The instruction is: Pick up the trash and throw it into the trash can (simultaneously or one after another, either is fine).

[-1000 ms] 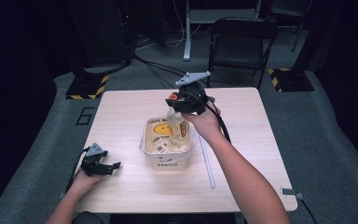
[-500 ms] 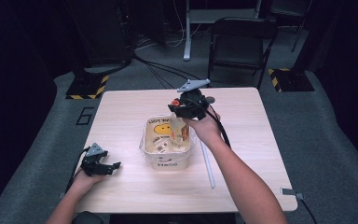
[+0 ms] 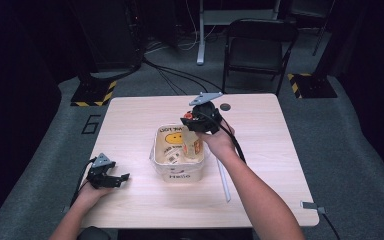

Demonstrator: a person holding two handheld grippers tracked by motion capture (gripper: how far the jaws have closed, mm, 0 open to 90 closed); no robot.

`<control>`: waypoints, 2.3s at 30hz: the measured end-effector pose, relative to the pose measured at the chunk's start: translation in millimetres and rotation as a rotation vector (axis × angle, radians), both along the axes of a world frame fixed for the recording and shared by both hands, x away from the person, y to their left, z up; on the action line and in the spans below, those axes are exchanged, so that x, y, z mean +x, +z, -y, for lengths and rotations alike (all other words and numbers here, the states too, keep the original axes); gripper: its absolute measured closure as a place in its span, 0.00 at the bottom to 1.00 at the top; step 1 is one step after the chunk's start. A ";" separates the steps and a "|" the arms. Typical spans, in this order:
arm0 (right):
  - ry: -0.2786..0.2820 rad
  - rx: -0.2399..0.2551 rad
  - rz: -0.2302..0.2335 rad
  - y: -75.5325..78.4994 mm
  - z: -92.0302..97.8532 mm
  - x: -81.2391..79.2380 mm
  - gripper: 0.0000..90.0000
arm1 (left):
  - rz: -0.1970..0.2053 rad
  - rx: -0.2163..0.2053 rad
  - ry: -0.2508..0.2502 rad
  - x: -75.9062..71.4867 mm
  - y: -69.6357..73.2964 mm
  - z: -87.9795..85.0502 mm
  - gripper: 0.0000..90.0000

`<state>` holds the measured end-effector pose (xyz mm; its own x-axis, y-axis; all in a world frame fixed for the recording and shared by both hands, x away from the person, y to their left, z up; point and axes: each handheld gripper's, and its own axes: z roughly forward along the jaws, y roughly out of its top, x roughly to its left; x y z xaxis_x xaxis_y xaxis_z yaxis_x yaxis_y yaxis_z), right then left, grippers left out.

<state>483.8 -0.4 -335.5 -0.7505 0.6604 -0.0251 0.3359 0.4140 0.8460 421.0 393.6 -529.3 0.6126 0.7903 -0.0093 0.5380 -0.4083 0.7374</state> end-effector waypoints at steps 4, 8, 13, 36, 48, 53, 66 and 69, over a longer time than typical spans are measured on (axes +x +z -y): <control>-0.002 -0.009 -0.005 -5.4 -1.0 0.0 0.69 | -0.003 0.003 0.000 -0.1 0.3 -0.1 0.16; 0.000 -0.021 -0.016 -10.7 -2.3 0.9 0.69 | -0.006 -0.001 0.002 -0.3 0.2 0.2 0.16; -0.012 -0.016 -0.023 -14.8 -1.0 1.4 0.69 | -0.002 -0.004 0.002 -0.1 -0.1 0.3 0.16; -0.062 0.033 0.083 5.8 19.6 -7.8 0.53 | -0.001 -0.004 0.002 -0.1 -0.2 0.5 0.16; -0.169 0.033 0.062 -2.1 58.6 -25.9 0.47 | 0.000 -0.004 0.002 -0.1 -0.3 0.5 0.16; -0.198 0.052 0.027 -9.8 73.1 -30.4 0.44 | 0.001 -0.003 0.003 -0.1 -0.4 0.6 0.16; -0.206 0.097 0.007 -36.4 91.3 -43.0 0.41 | 0.003 0.000 0.000 0.0 -0.2 0.4 0.16; -0.200 0.090 0.004 -44.1 92.7 -46.2 0.36 | 0.001 0.001 -0.001 0.0 -0.1 0.3 0.16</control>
